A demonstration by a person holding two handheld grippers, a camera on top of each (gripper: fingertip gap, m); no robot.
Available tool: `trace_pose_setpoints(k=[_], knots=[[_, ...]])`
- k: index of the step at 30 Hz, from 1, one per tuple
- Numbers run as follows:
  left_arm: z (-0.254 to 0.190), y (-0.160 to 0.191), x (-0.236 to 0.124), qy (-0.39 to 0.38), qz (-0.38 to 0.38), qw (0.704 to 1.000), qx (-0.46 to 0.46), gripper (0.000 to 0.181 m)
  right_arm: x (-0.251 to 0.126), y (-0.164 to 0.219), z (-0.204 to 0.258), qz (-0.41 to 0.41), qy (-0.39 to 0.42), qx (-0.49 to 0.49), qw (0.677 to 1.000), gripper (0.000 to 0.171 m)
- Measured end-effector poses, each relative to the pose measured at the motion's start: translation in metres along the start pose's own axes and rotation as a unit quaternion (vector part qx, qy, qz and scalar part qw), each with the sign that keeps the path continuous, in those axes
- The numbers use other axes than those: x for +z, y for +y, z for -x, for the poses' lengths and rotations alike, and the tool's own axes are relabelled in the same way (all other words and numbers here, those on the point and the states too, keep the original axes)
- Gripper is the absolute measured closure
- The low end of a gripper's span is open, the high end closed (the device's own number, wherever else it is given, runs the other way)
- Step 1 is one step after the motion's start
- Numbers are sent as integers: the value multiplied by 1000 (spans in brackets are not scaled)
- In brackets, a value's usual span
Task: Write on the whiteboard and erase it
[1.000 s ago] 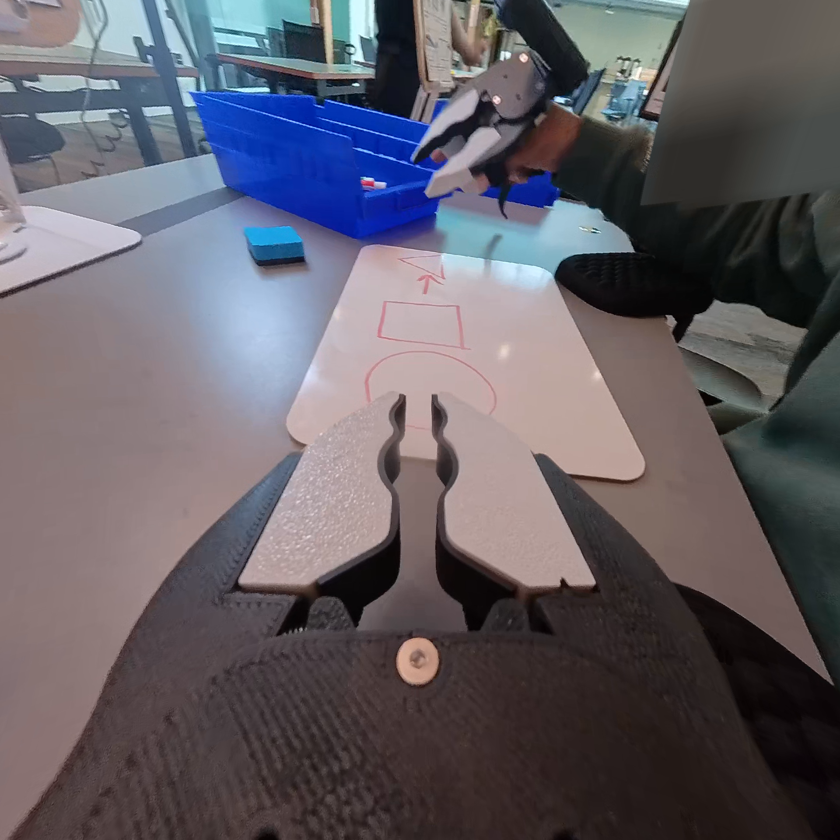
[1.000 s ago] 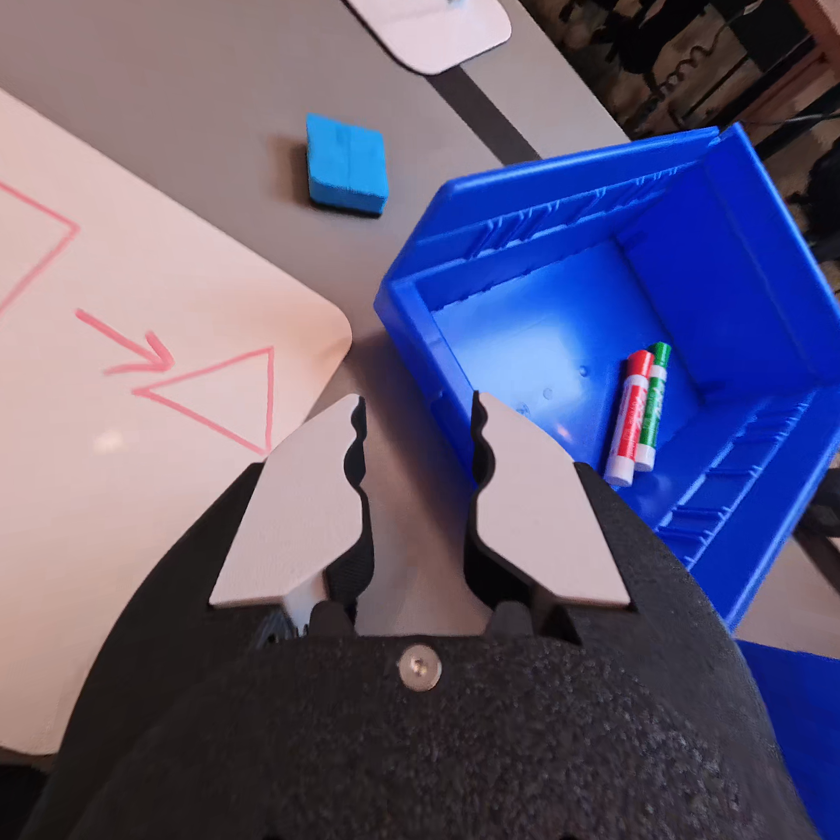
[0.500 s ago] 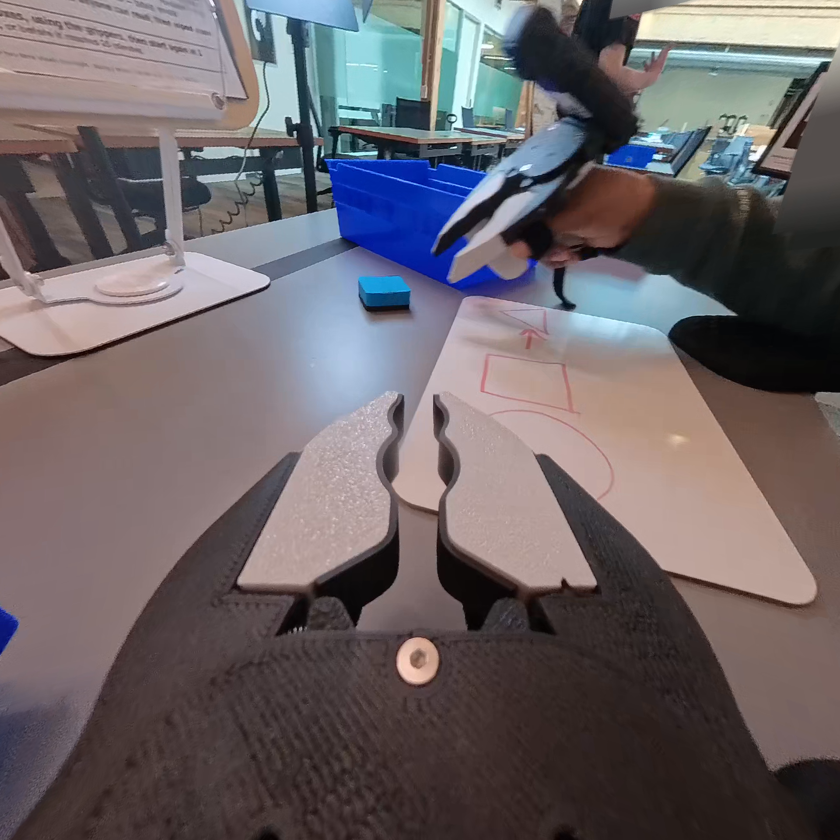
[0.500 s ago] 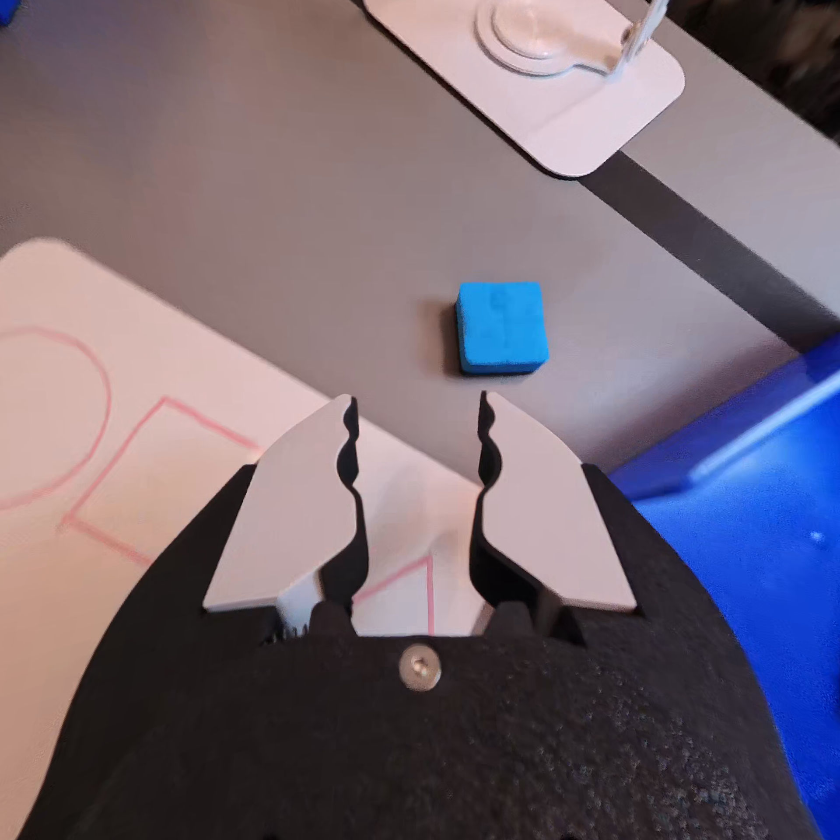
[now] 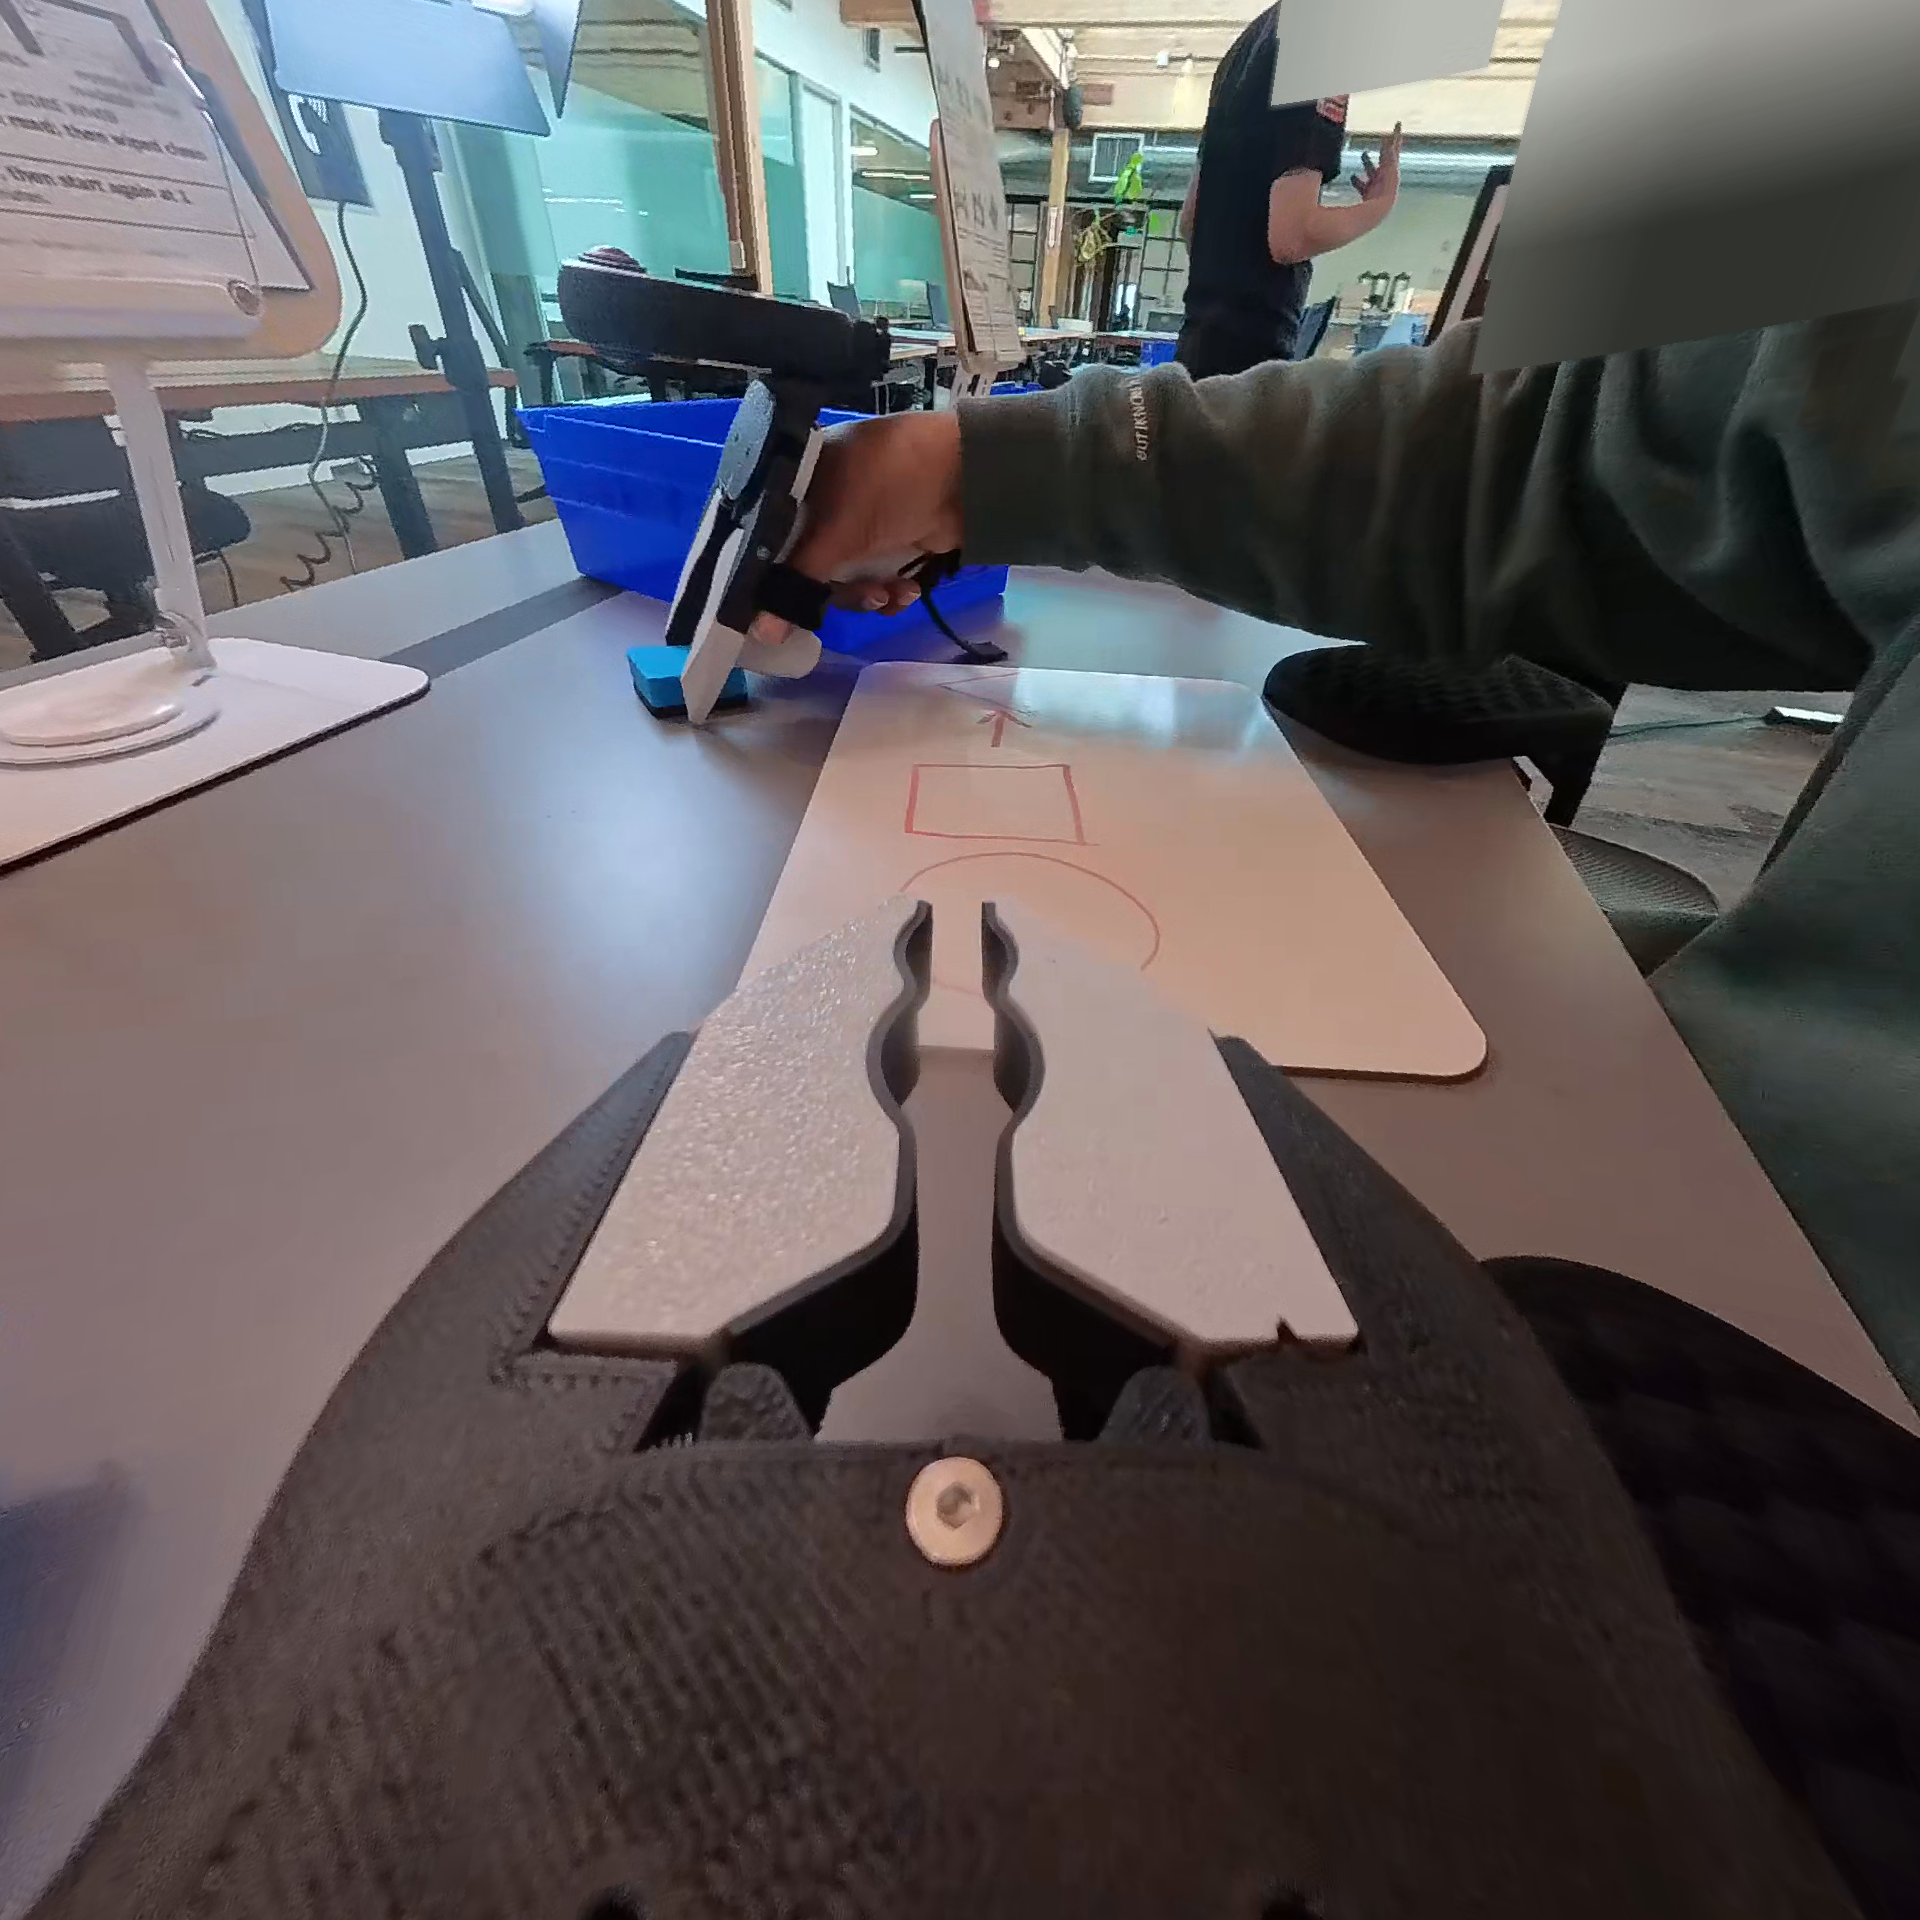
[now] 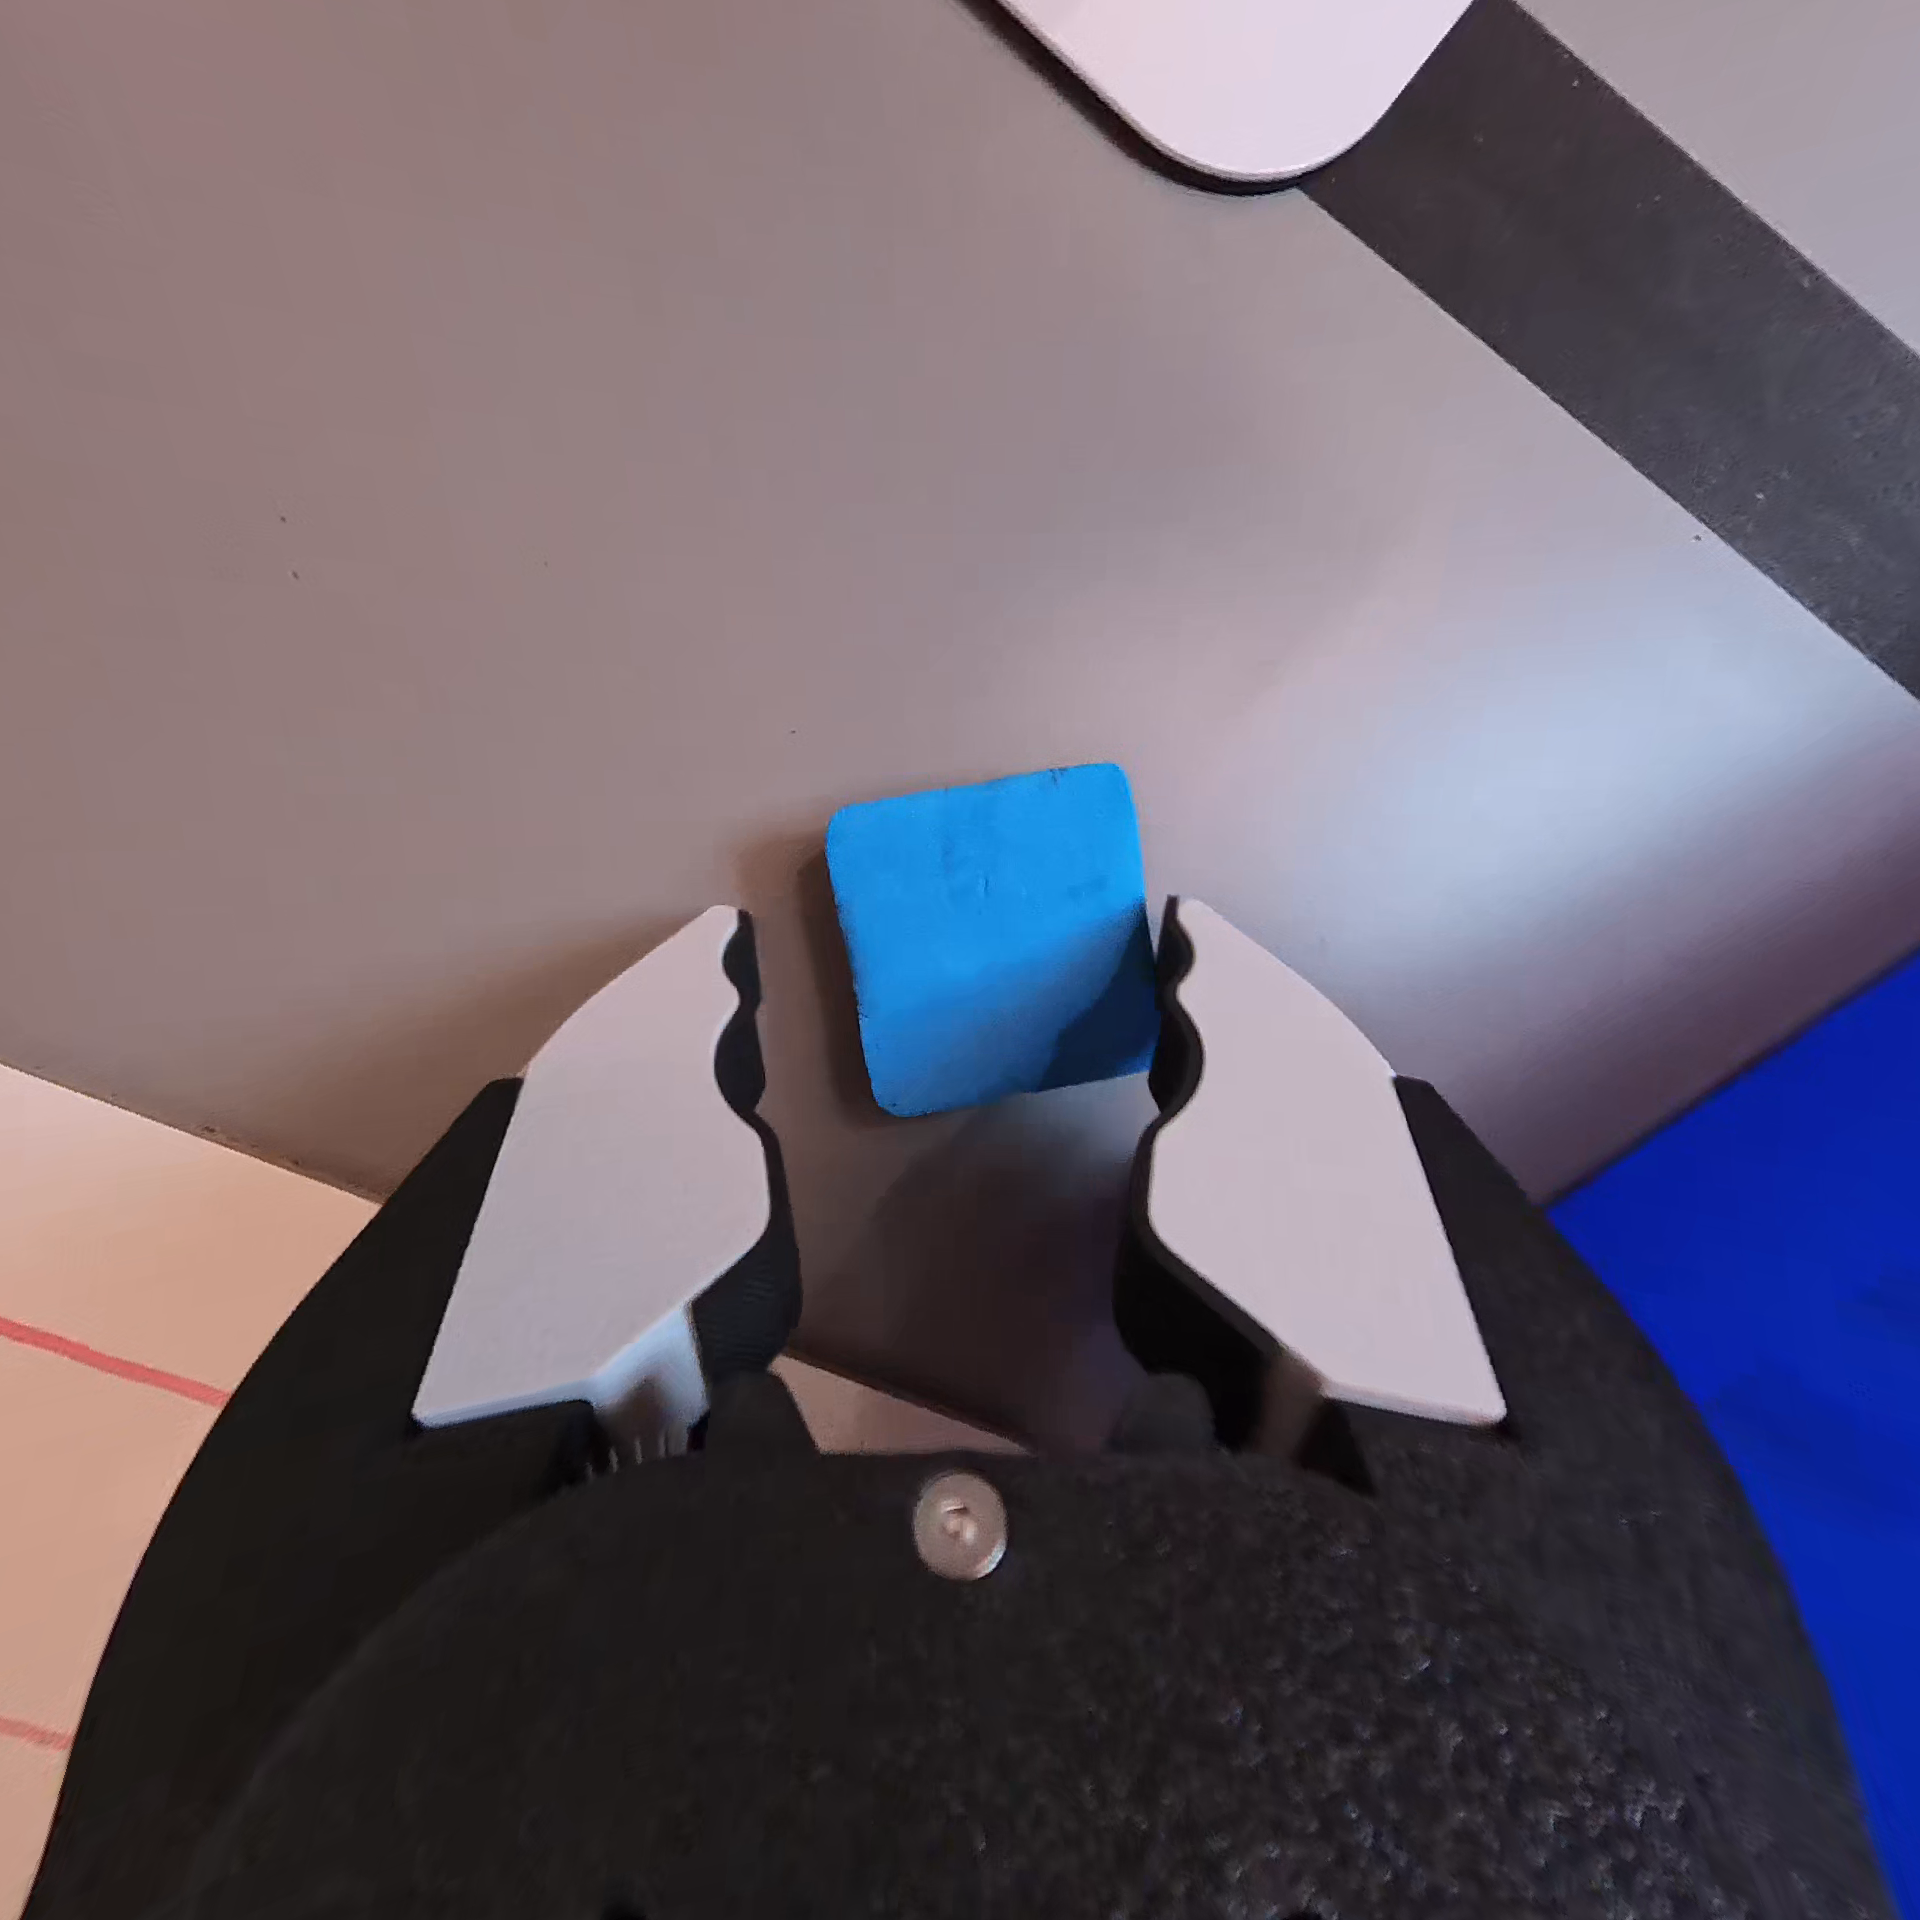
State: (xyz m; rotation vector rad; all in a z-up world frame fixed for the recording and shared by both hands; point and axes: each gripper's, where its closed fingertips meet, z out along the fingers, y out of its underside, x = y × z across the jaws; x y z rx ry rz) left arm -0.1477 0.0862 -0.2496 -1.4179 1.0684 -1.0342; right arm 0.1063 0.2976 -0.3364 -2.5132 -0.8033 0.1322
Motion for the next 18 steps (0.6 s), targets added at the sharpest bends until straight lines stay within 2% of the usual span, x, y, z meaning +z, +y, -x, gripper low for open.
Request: trace_pose_setpoints(k=[2, 7, 9, 12, 15, 18], knots=[[0, -1, -3, 1, -2, 1000, 3, 173, -1, -1, 0, -3, -3, 3, 1000, 113], [-3, 3, 0, 10, 8, 1000, 8, 172, -1, -2, 6, -5, -26, 14, 1000, 105], [-7, 4, 2, 14, 14, 1000, 20, 172, -2, -2, 7, -8, -39, 17, 999, 115], [-12, 7, 6, 21, 26, 999, 38, 171, -6, -1, 20, -14, -69, -3, 998, 117], [-20, 13, 12, 26, 51, 996, 73, 171, -31, 4, 45, -50, -98, -45, 993, 117], [-33, 24, 19, 38, 85, 989, 115, 179, -73, 37, 60, -57, -94, -88, 990, 117]])
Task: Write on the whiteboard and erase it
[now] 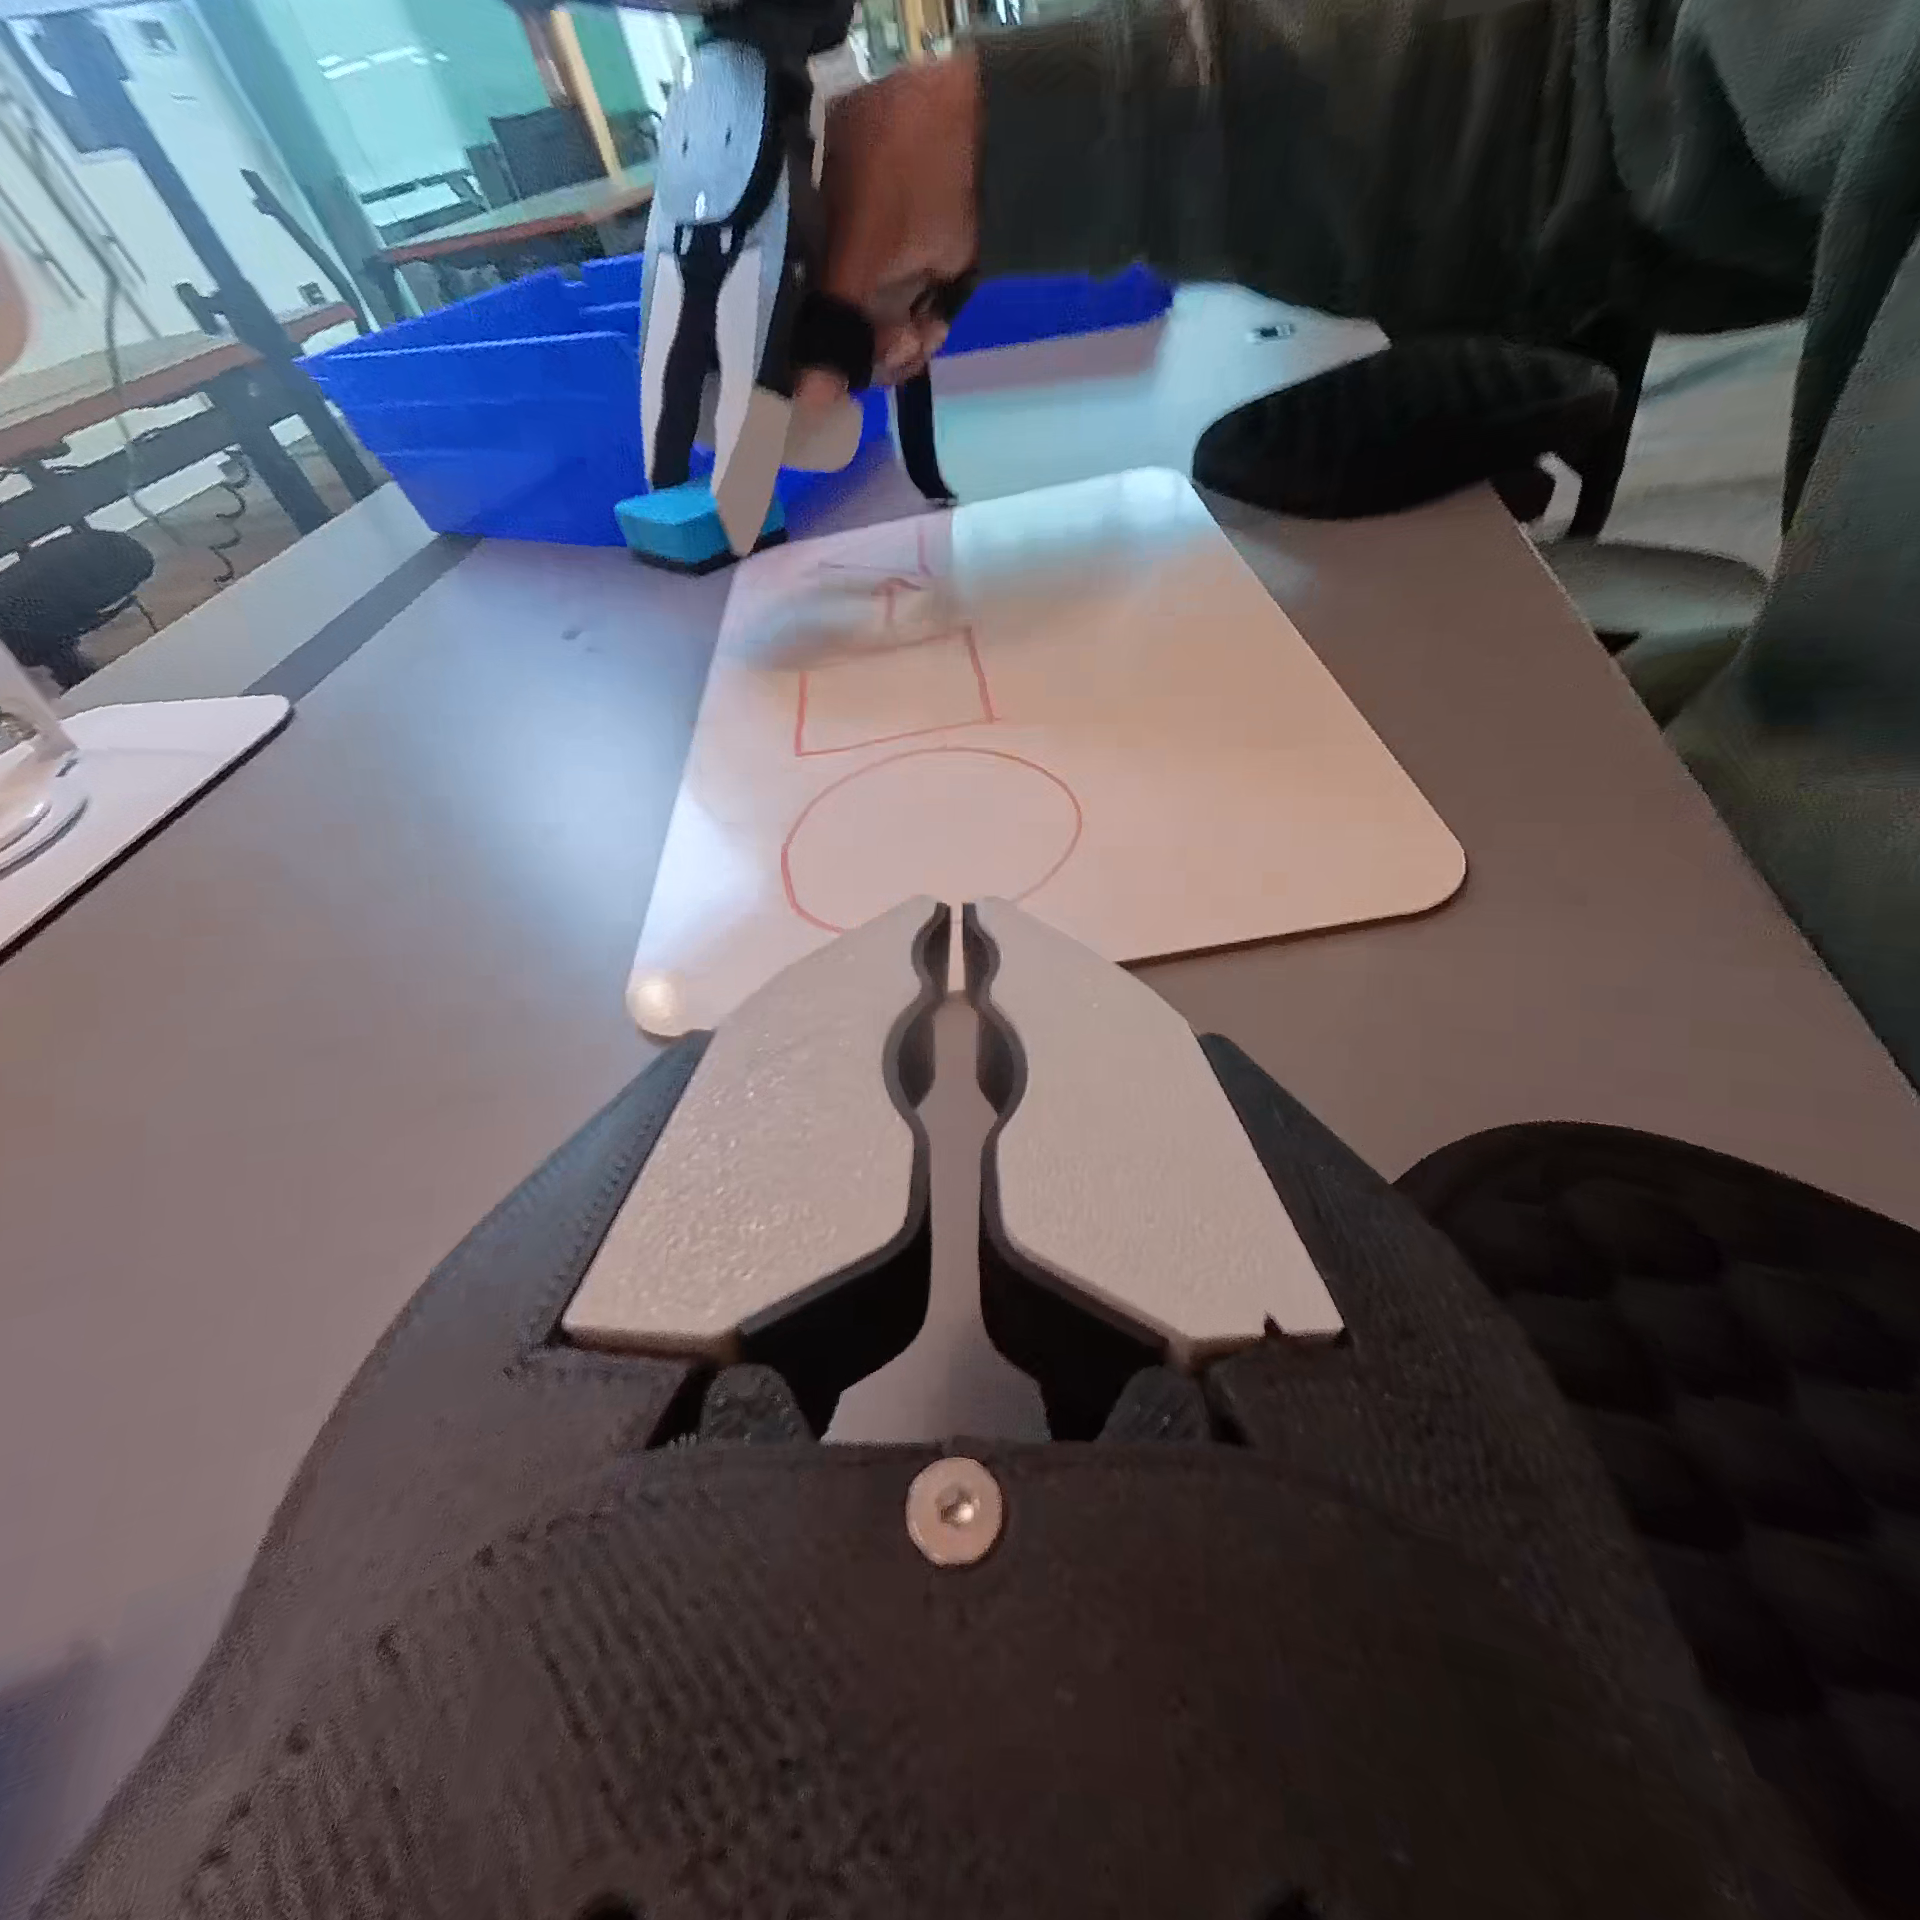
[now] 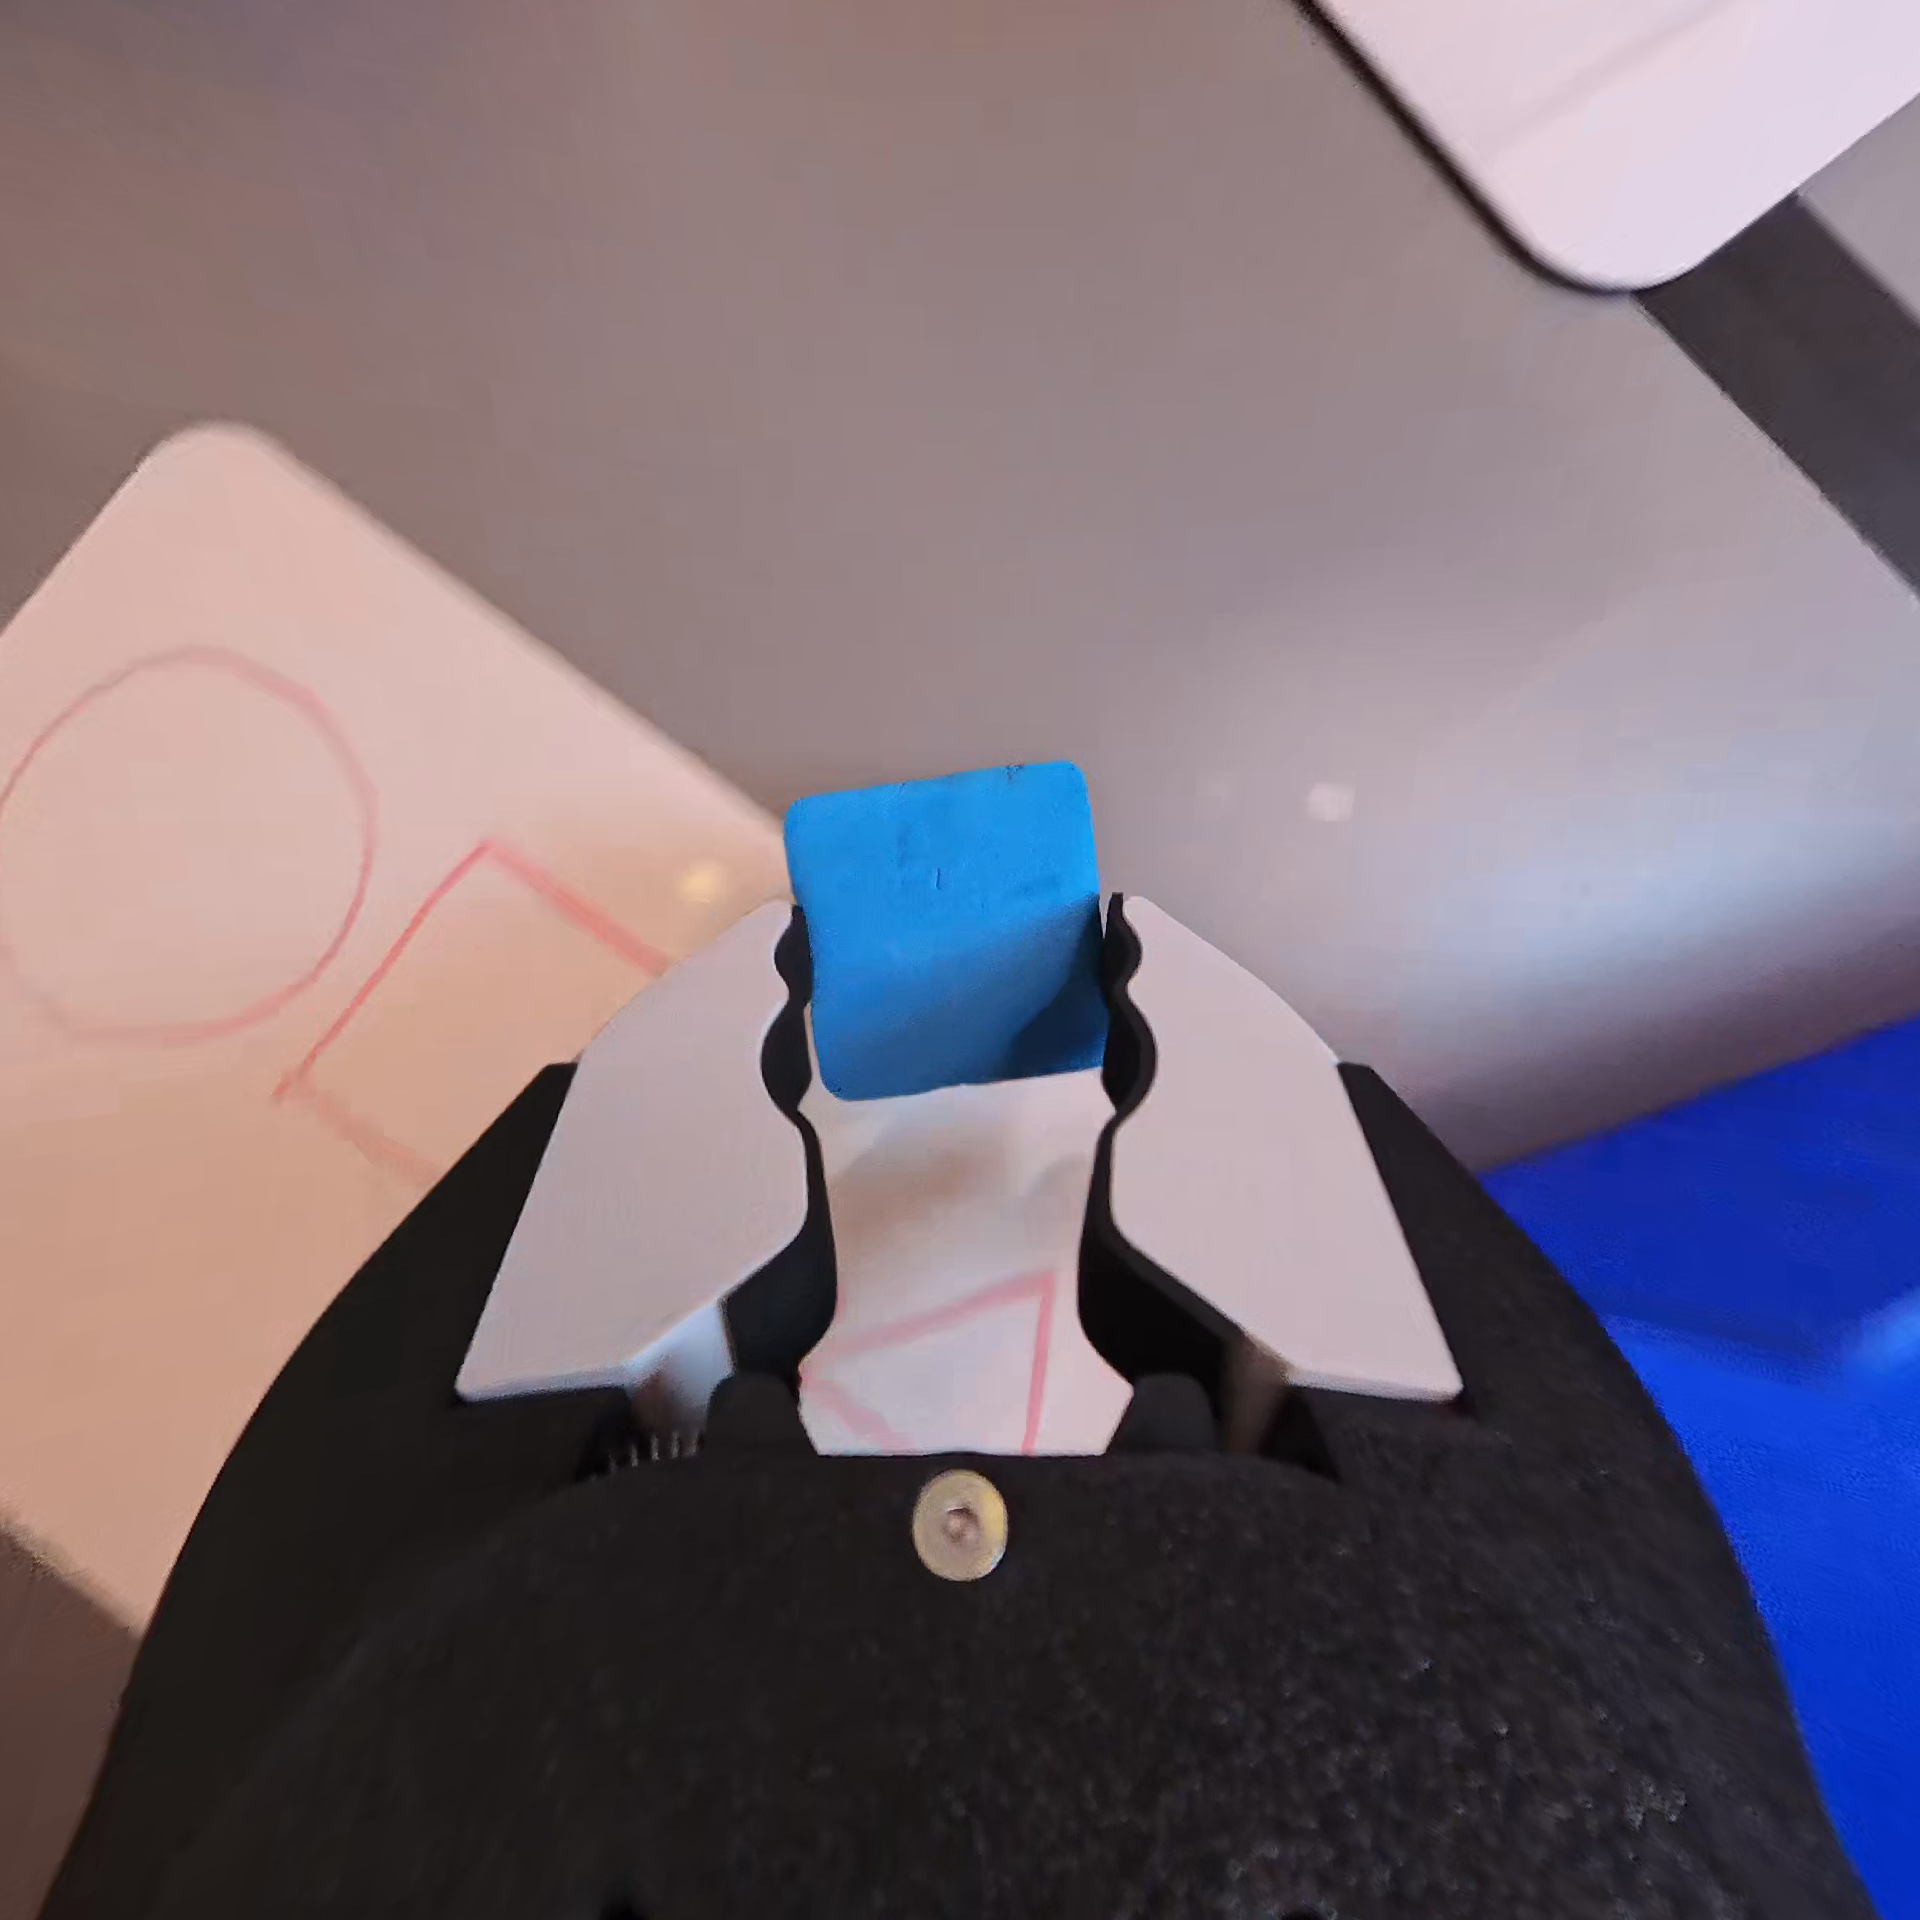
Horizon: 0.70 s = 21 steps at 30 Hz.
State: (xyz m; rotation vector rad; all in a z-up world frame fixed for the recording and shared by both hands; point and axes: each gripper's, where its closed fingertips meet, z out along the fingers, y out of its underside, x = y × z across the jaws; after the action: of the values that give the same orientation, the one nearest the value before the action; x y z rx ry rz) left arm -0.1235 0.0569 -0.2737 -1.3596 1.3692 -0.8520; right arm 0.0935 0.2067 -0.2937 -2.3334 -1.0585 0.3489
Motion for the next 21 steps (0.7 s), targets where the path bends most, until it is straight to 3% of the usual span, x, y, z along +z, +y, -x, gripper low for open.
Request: trace_pose_setpoints(k=[5, 7, 16, 21], knots=[[-29, 9, 34, 64, 72, 994, 46, 181, -31, 82, 10, 66, 2, 18, 998, 116], [-41, 10, 47, 85, 101, 989, 69, 181, -33, 96, 9, 66, 5, 28, 997, 116], [-88, 10, 85, 179, 223, 941, 182, 181, -31, 105, 12, 77, 2, 18, 997, 108], [-93, 18, 91, 208, 236, 935, 165, 181, -38, 103, 16, 66, -6, 16, 998, 114]])
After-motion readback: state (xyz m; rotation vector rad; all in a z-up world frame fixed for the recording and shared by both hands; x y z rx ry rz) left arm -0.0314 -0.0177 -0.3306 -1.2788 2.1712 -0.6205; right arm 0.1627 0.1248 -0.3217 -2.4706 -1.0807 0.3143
